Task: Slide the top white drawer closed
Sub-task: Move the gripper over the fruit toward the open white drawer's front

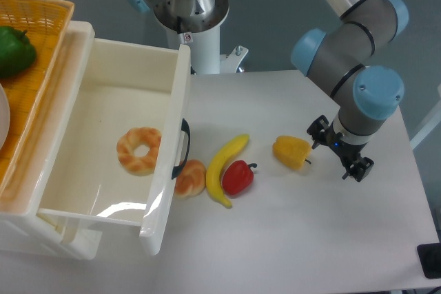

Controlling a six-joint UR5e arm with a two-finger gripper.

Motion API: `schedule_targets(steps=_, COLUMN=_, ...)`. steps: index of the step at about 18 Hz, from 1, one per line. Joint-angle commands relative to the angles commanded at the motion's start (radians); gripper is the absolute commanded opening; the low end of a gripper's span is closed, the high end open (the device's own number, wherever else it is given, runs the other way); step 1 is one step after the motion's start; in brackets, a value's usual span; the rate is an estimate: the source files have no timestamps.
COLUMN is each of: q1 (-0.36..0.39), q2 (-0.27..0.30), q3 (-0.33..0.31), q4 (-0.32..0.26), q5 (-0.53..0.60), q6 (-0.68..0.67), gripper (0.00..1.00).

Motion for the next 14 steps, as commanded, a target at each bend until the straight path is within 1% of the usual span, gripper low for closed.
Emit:
schedule_targets(steps=5, q1=-0.017, q2=-0.006, q3=0.002, q4=0.006, q5=-0.002, q6=-0.014, gripper=1.0)
schedule_targets(steps=6, q1=-0.028, q2=-0.008, q3=-0.008, q4=0.008, q5=0.002, q6=-0.023, gripper=1.0)
schedule_targets(steps=7, q1=-0.041, q2=-0.006, q3=-0.035, q4=0.023, q5=0.0, q6=-0.047, gripper=1.0)
schedule_targets(steps=9, q1=-0.049, q2=0.017, q3=-0.092, q4=0.102, q5=-0.006, q6=-0.153, gripper=1.0)
schedule_targets(steps=10, q1=-0.055, q2=0.035, q3=-0.106, q4=0.109, q5=-0.024, q6=-0.194, gripper=1.0)
schedule_targets(steps=12, q1=-0.066, q2=0.072, q3=-0.126, q4=0.109, q5=-0.098, q6=-0.219, gripper=1.0)
schedule_targets(steps=14, q1=-0.071, q2=0.107, q3=-0.152, q4=0.107, q5=-0.12, q6=-0.264, gripper=1.0)
